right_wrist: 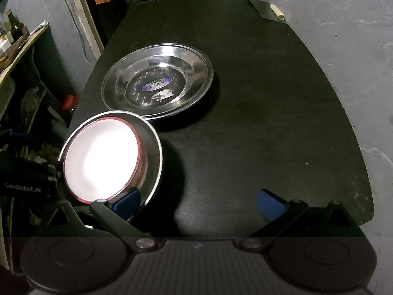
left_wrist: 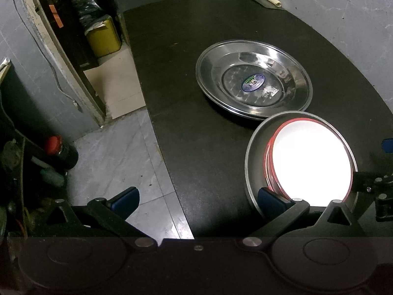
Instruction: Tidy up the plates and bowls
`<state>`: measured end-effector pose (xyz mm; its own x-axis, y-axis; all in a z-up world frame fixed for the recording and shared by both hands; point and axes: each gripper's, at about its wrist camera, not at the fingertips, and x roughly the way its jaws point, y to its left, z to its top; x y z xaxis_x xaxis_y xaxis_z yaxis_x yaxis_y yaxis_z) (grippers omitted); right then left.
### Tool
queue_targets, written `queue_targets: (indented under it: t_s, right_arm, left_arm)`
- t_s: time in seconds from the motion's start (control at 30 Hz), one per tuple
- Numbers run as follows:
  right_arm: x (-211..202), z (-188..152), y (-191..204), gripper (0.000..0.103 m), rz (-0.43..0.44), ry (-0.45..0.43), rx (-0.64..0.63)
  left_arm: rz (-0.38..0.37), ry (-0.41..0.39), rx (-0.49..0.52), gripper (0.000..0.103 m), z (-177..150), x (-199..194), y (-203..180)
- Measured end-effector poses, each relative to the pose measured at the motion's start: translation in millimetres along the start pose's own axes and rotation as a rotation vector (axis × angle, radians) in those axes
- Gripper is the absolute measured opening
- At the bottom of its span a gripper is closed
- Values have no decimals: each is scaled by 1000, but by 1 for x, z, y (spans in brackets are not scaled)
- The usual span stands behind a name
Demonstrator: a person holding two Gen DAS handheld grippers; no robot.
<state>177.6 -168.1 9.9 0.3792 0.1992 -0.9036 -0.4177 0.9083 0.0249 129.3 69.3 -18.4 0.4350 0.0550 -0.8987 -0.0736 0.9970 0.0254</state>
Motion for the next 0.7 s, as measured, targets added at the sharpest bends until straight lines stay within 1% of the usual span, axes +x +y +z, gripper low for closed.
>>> queue_targets:
  t_s: [0.37, 0.43, 0.5, 0.63, 0.7]
  right_arm:
    - [1, 0, -1, 102, 2, -2, 1]
    - [0, 0, 0, 99, 13, -8, -5]
    - [-2, -1, 1, 89, 36, -13, -15]
    - [-5, -2, 7, 77, 65, -20, -48]
    - [-7, -2, 10, 70, 77, -24, -65]
  left_arm:
    - [6, 16, 6, 102, 3, 0, -1]
    - [7, 16, 8, 99, 3, -1, -2]
    - [-6, 14, 4, 95, 3, -1, -2]
    - [-45, 15, -14, 83, 3, -3, -1]
    - [-57, 12, -17, 79, 3, -5, -1]
